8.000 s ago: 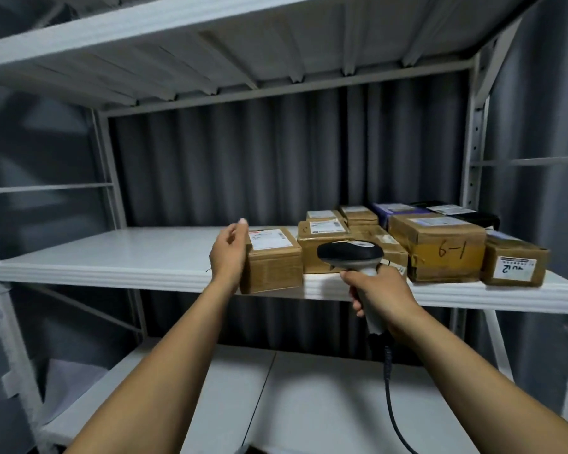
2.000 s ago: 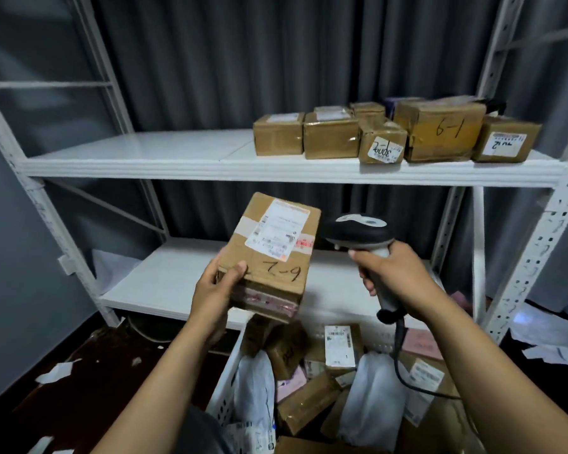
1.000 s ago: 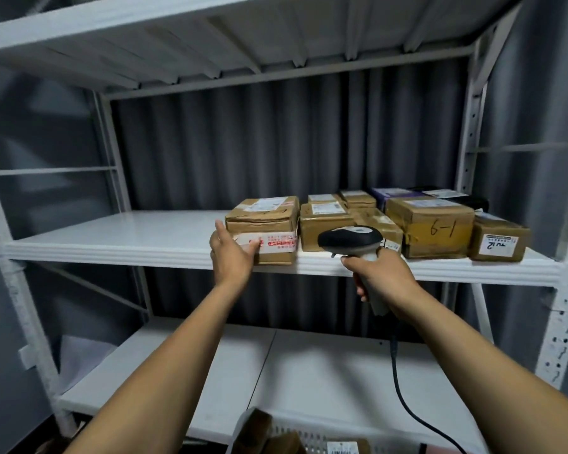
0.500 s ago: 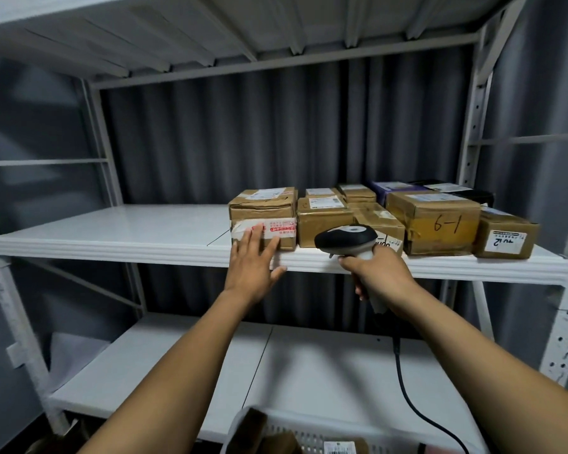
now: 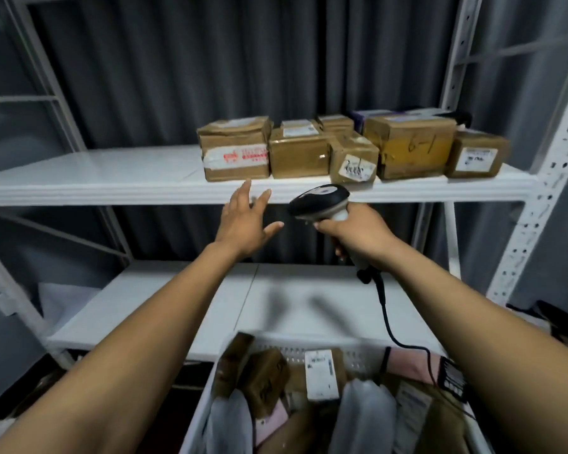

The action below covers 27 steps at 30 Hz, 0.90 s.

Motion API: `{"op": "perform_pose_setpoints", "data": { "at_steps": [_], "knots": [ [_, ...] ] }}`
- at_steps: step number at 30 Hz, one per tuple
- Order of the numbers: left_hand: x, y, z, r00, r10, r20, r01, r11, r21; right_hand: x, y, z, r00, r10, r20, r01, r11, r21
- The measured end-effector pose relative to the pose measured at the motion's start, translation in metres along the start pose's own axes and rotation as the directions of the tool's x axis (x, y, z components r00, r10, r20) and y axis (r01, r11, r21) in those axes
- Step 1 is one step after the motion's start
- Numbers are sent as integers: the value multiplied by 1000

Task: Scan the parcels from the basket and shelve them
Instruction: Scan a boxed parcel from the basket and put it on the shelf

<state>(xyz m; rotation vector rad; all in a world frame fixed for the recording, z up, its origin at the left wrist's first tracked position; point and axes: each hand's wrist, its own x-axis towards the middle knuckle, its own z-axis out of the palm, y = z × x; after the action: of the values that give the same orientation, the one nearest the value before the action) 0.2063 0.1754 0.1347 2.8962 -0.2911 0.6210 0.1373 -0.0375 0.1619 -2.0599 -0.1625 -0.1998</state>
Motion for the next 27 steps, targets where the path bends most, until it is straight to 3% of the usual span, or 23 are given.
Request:
{"op": "perform_pose_setpoints", "data": {
  "at_steps": [4, 7, 11, 16, 21, 25, 27],
  "knots": [
    [-56, 25, 41, 995, -6, 95, 16, 994, -107, -40, 35, -6, 999, 42, 34, -40, 998, -51],
    [-104, 41, 87, 969, -43, 243, 81, 986, -149, -69, 77, -10, 990, 125, 59, -119, 989, -92],
    [-160, 57, 147, 874, -132, 467, 225, 963, -151, -98, 137, -14, 973, 219, 77, -201, 961, -192],
    [-193, 77, 210, 751, -152, 642, 324, 933, -158, -113, 201, -17, 941, 334, 59, -309, 915, -259],
    [-181, 97, 261, 711, -310, 631, 516, 840, -169, -106, 239, -12, 921, 366, 131, -319, 905, -282],
    [-164, 101, 335, 587, -489, 646, 656, 754, -25, -93, 253, -11, 924, 353, 145, -314, 919, -238],
    [-159, 117, 338, 516, -537, 667, 697, 716, 38, -88, 262, -14, 927, 345, 148, -302, 919, -254]
  ]
}}
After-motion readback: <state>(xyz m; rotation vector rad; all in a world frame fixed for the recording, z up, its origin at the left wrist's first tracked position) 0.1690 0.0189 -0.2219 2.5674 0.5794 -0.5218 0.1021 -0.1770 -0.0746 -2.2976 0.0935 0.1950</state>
